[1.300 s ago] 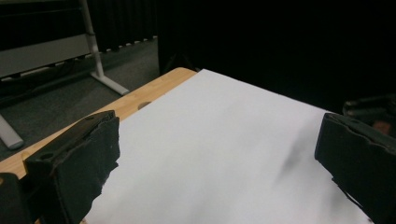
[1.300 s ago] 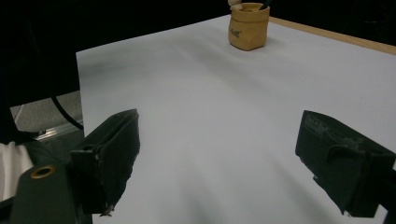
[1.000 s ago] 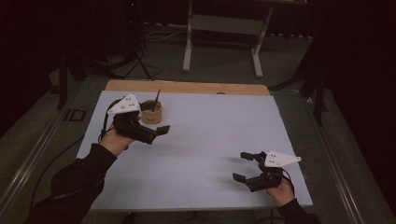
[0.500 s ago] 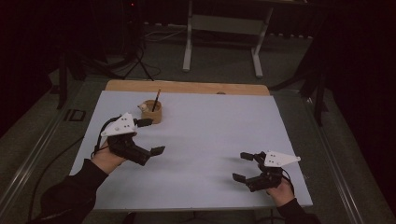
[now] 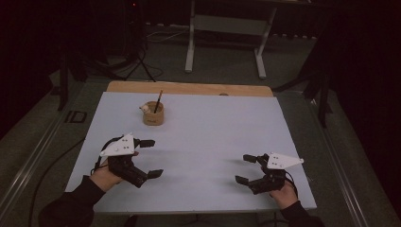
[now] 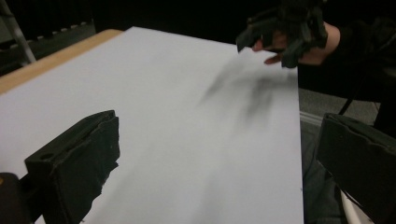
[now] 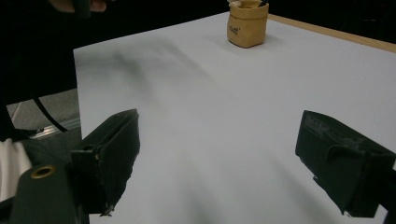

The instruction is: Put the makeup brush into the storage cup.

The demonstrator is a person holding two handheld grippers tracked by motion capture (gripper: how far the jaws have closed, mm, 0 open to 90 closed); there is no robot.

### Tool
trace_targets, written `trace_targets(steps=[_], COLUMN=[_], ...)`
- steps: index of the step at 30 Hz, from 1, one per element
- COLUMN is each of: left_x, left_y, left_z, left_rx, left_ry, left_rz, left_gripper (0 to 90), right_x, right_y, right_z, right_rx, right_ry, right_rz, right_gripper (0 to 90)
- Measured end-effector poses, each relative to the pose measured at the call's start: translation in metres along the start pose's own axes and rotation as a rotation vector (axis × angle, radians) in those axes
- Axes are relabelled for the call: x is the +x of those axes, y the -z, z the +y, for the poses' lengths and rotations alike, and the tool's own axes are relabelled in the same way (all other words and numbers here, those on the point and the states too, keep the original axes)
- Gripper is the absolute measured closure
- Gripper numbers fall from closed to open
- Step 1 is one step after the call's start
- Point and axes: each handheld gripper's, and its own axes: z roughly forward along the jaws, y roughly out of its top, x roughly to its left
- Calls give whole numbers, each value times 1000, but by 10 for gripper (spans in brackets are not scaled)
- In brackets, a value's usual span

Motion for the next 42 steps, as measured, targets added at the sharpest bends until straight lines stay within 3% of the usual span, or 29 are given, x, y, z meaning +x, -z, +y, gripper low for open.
trace_targets(steps=[9, 12, 17, 26, 30, 33, 40, 42], left_x=[-5, -4, -3, 8, 10, 10, 9, 9], left_y=[1, 4, 5, 15, 17, 19, 22, 22], left_z=[-29, -39, -53, -75, -83, -84, -90, -91], left_rx=[26, 29, 63, 66, 31, 12, 14, 19], left_ry=[21, 63, 73, 123, 166, 164, 151, 148], left_rz=[8, -6, 8, 80, 132, 171, 186, 173], left_gripper=[6, 6, 6, 7, 7, 7, 7, 7], right_x=[-1, 0, 0, -2, -2, -2, -2, -2], right_y=[-1, -1, -2, -3, -4, -4, -4, -5], right_z=[-2, -1, -2, -6, -6, -7, -7, -7], right_rx=[8, 7, 20, 38, 40, 42, 42, 41], right_ry=[5, 13, 29, 27, 29, 26, 19, 17], right_rz=[4, 10, 3, 10, 10, 15, 16, 19], right_gripper=[136, 136, 136, 137, 136, 136, 136, 136])
